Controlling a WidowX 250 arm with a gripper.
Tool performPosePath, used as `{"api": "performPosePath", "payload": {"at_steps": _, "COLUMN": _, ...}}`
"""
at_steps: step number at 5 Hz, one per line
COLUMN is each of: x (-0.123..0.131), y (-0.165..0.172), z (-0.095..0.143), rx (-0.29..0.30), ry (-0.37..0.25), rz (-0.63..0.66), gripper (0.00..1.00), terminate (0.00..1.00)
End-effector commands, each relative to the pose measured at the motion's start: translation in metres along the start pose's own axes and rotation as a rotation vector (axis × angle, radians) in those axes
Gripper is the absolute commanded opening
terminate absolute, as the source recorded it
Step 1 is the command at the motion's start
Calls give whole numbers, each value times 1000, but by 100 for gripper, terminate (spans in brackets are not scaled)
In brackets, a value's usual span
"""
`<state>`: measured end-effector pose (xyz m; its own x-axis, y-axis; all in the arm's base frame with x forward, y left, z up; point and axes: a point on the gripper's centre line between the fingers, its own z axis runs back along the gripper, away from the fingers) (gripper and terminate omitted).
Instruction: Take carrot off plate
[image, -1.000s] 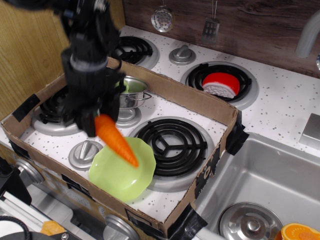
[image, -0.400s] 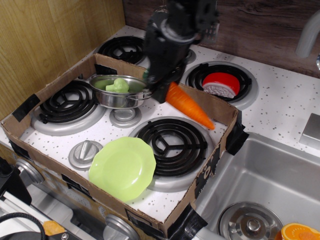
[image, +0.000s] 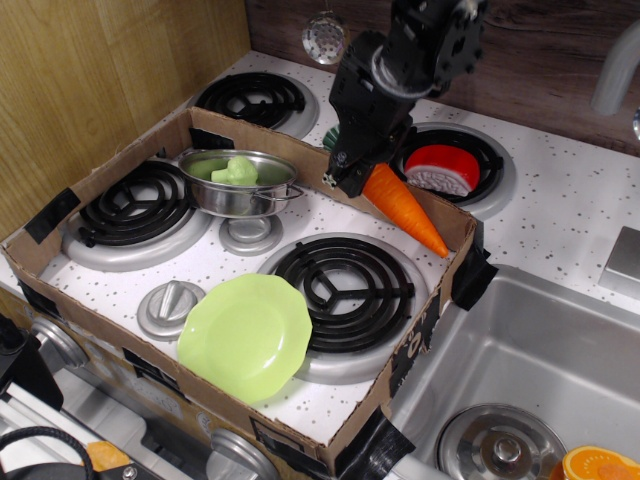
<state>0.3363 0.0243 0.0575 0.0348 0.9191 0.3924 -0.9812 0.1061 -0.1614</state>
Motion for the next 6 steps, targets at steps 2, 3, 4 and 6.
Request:
{"api": "performPosePath", "payload": {"at_steps": 2, "x": 6, "y": -18, "z": -9, "rx": -39, "ry": -15, "rz": 43, "gripper": 100, "terminate": 0}}
{"api": "performPosePath", "payload": {"at_steps": 3, "x": 10, "y": -13, "z": 3, "rx": -33, "ry": -41, "rz": 45, "gripper": 100, "terminate": 0}}
{"api": "performPosePath", "payload": {"at_steps": 4, "x": 15, "y": -12, "z": 18, "rx": -25, "ry": -82, "rz": 9, "gripper": 100, "terminate": 0}}
{"api": "performPosePath", "payload": {"at_steps": 6, "x": 29, "y": -14, "z": 45, "rx": -14, "ry": -137, "rz": -34, "gripper": 100, "terminate": 0}}
